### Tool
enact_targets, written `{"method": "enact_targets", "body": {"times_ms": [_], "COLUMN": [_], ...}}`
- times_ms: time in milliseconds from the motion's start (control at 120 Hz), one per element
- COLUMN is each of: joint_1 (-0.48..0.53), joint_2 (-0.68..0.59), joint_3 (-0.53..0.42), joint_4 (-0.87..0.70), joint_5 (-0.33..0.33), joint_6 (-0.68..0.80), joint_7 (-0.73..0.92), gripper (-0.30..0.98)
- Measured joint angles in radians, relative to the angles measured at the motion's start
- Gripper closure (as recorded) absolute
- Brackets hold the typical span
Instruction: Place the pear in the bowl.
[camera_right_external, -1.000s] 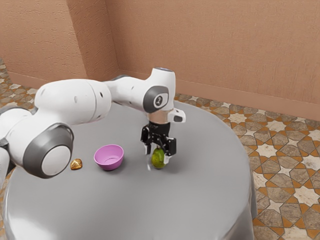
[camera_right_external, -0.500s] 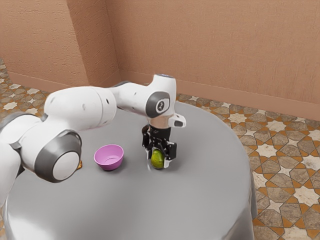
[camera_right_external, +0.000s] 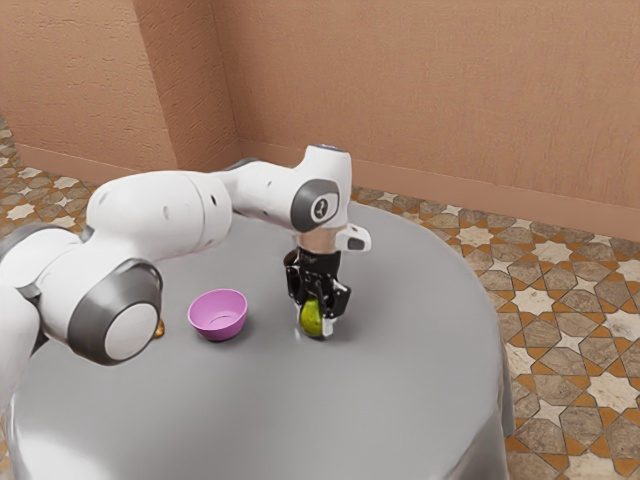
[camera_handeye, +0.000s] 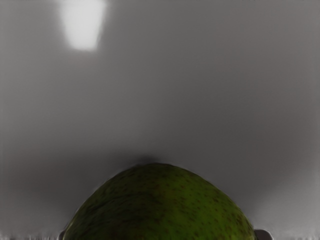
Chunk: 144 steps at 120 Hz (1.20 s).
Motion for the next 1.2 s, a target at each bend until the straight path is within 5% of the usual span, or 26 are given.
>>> {"method": "enact_targets", "body": {"times_ms": [267,550,1000,1100,1200], "joint_1": [0.004,0.049,0.19,0.192,0.192], "joint_2": [-0.043,-0.191,-0.328,-0.329,-0.329], "joint_3": [0.012,0.014,0.013,0.013,0.014], "joint_4": [-0.008,-0.124,-0.338,-0.353,-0.361], "joint_5": [0.024,0.078,0.152,0.151,0.136], "joint_6": [-0.021,-0.031,-0.005,0.004,0.006], "joint_7": [-0.006,-0.015,-0.007,-0.004,0.001], "gripper": [0.71,0.8,0.79,0.67,0.35]}}
